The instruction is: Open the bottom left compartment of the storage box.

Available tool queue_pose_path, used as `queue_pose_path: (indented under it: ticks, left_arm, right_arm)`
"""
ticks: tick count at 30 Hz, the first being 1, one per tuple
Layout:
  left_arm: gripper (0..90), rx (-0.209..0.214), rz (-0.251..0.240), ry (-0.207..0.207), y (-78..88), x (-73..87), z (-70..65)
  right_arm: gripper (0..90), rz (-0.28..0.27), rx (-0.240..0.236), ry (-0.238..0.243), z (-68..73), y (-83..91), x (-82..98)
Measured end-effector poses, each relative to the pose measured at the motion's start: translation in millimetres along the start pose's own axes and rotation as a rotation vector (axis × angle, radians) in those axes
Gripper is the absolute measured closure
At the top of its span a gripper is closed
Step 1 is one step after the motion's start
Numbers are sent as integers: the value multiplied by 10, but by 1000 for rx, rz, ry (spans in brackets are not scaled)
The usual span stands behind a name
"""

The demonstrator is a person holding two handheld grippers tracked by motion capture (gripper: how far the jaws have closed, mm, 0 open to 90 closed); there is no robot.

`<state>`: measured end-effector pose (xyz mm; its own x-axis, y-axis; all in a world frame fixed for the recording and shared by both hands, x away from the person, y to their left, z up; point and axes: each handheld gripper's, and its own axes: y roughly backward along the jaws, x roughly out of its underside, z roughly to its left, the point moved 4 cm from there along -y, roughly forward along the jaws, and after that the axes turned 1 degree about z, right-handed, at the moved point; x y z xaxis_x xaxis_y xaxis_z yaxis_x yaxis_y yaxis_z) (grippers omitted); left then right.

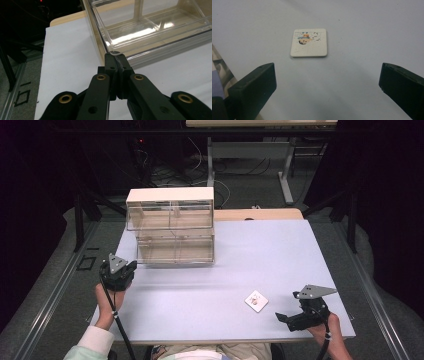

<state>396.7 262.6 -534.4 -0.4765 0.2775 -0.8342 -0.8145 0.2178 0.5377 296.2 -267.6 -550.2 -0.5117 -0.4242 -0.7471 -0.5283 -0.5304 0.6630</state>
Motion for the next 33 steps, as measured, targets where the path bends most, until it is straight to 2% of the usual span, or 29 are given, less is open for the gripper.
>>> queue_pose_path:
  ticks: [1, 4, 6, 8, 19, 21, 23, 32, 33]
  left_arm:
    - [900, 0, -4, 0, 3, -6, 2]
    - [900, -3, -19, 2, 6, -23, 2]
    - [900, 3, -13, 1, 14, -28, 3]
    - [900, 0, -20, 0, 24, -42, 6]
    - [900, -2, -54, 7, 49, -123, 17]
    - [900, -1, -56, 6, 58, -141, 20]
    - [900, -12, -69, -1, 59, -170, 19]
    - [900, -35, -96, -17, 65, -257, 23]
    - [900, -35, -96, -17, 65, -257, 23]
  right_arm:
    - [8, 14, -4, 0, 0, 7, 2]
    - [7, 15, -3, 3, 1, 3, 2]
    - [7, -1, -2, 16, -8, -11, -4]
    - [7, 15, -7, 15, -8, -3, -1]
    - [7, 14, -7, 6, -2, -12, 1]
    - [7, 23, -9, 19, -10, -8, -1]
    - [7, 22, -10, 5, 0, -13, 1]
    - [7, 30, -10, 7, -1, -11, 3]
    - [7, 21, -10, -4, 6, -19, 3]
